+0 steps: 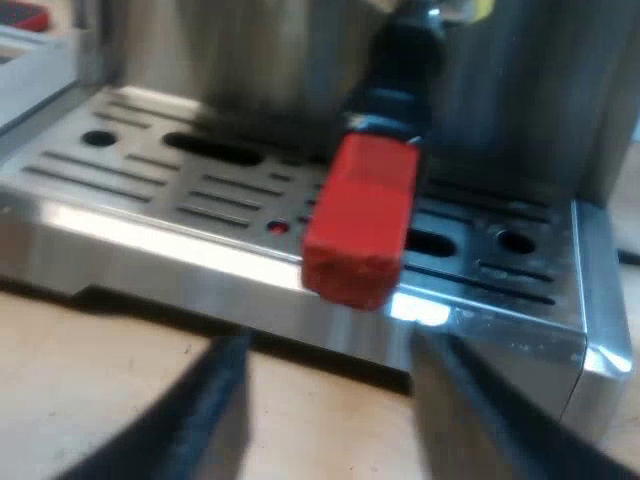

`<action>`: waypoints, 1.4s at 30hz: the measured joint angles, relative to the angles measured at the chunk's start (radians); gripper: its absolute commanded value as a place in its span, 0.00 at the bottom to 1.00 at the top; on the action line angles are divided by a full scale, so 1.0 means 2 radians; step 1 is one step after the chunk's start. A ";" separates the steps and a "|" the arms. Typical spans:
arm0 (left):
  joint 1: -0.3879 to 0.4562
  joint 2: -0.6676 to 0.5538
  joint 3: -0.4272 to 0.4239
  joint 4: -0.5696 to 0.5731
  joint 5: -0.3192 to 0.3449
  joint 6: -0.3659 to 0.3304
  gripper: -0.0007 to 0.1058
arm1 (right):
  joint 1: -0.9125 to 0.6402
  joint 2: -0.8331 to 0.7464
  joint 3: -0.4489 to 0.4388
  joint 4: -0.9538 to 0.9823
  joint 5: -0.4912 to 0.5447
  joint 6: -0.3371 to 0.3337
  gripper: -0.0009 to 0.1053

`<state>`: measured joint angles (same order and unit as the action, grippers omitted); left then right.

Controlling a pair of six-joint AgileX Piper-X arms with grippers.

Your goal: Grind coffee beans and then tamp

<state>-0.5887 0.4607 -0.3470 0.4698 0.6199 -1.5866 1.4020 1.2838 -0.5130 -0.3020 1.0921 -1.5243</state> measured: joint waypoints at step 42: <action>-0.001 -0.183 -0.007 0.074 -0.028 0.000 0.80 | -0.140 -0.047 -0.250 0.464 -0.254 0.156 0.58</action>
<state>-0.5915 0.0955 -0.3605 0.6181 0.5640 -1.5866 1.1225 1.1888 -1.0123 0.6256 0.5845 -1.2123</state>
